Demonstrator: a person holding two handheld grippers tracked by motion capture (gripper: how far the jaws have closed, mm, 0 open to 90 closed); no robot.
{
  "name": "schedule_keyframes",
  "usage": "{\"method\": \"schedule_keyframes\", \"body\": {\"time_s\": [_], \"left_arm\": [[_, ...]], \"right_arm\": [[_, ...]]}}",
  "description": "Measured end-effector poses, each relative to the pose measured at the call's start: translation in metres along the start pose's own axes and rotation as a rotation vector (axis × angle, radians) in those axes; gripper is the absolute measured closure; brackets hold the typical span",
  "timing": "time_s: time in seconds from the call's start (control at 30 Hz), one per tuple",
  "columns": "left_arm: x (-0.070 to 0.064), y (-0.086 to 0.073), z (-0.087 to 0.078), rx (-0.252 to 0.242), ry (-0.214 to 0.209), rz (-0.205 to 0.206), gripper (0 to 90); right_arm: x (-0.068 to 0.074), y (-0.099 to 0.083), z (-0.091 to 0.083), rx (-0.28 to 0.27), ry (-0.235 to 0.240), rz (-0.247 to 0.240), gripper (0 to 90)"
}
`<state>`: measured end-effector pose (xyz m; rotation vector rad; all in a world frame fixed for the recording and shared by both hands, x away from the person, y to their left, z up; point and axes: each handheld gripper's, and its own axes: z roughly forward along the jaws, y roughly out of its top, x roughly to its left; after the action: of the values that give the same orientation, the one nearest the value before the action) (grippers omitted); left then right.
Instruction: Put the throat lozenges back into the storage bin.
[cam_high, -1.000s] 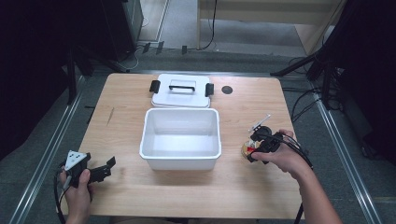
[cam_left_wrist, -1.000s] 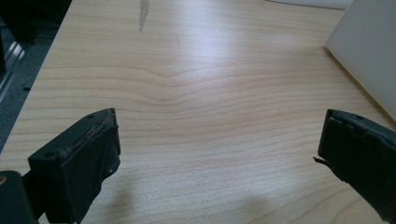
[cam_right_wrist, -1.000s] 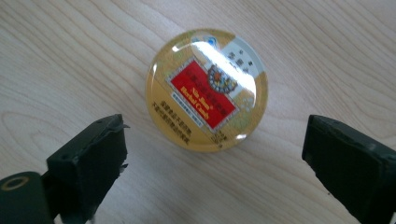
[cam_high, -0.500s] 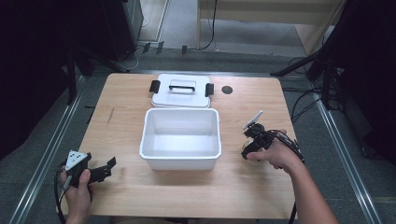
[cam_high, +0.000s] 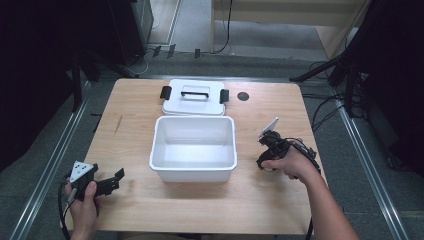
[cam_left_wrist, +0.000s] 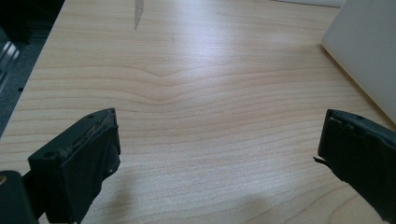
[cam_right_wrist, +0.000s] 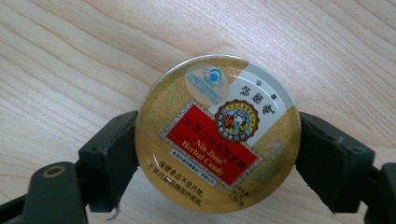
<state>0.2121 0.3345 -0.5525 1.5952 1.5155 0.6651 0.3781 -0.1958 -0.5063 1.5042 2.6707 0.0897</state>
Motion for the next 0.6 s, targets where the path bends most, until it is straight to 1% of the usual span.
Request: {"method": "schedule_keyframes", "body": {"time_s": [0.13,0.17,0.27,0.47,0.6], "left_arm": [[0.0,0.0,0.0,0.0,-0.001,0.0,0.0],[0.0,0.0,0.0,0.001,-0.001,0.0,0.0],[0.0,0.0,0.0,0.001,-0.002,-0.001,0.0],[0.0,0.0,0.0,0.002,-0.001,0.0,0.0],[0.0,0.0,0.0,0.002,-0.001,0.0,0.0]], "right_arm": [[0.001,0.001,0.001,0.003,-0.003,-0.02,20.2],[0.002,0.002,0.001,0.008,-0.002,-0.016,20.3],[0.003,0.002,0.0,0.006,-0.004,-0.037,20.4],[0.005,0.002,-0.011,-0.011,-0.007,-0.063,20.4],[0.007,0.005,-0.022,-0.019,0.002,-0.085,20.4]]}}
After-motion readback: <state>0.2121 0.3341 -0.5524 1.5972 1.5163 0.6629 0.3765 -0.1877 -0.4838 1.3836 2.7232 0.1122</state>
